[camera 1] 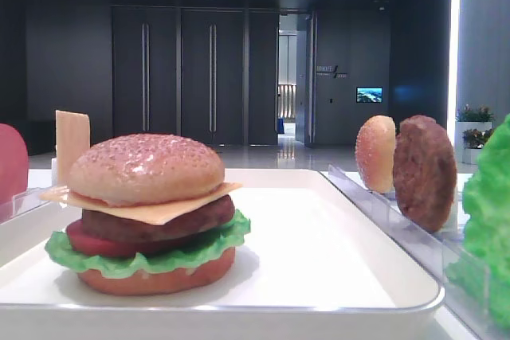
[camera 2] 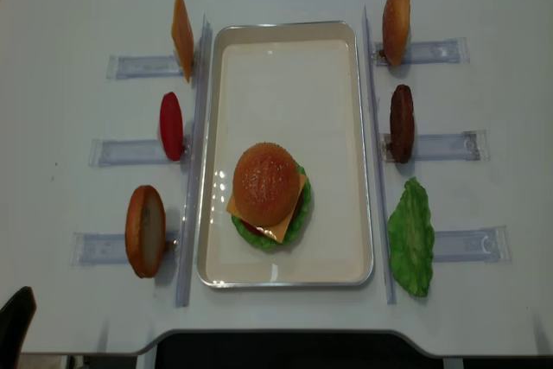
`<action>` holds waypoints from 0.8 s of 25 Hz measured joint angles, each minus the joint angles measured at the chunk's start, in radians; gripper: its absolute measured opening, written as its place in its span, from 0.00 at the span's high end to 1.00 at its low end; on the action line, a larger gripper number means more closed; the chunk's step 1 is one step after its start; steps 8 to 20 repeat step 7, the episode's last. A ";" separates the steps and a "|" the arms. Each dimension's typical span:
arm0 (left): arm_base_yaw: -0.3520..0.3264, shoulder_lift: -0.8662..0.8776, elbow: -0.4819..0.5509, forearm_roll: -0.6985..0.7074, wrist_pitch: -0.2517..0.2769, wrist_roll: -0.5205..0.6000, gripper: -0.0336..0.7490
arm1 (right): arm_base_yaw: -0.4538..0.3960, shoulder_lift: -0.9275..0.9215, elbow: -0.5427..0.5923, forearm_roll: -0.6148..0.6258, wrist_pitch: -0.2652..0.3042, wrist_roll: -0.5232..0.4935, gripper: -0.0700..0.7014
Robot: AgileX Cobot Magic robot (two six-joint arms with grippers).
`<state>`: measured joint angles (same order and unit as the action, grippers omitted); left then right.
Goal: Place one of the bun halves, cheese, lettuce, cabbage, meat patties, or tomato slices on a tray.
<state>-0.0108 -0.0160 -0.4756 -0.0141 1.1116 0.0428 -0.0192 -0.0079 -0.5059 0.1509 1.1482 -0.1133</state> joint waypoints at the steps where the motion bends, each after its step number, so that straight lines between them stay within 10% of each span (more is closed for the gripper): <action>1: 0.000 0.000 0.000 0.000 0.000 0.000 0.22 | 0.000 0.000 0.000 0.000 -0.002 0.000 0.23; 20: 0.000 0.000 0.000 0.000 0.000 0.000 0.22 | 0.000 0.000 0.000 0.000 -0.007 0.000 0.23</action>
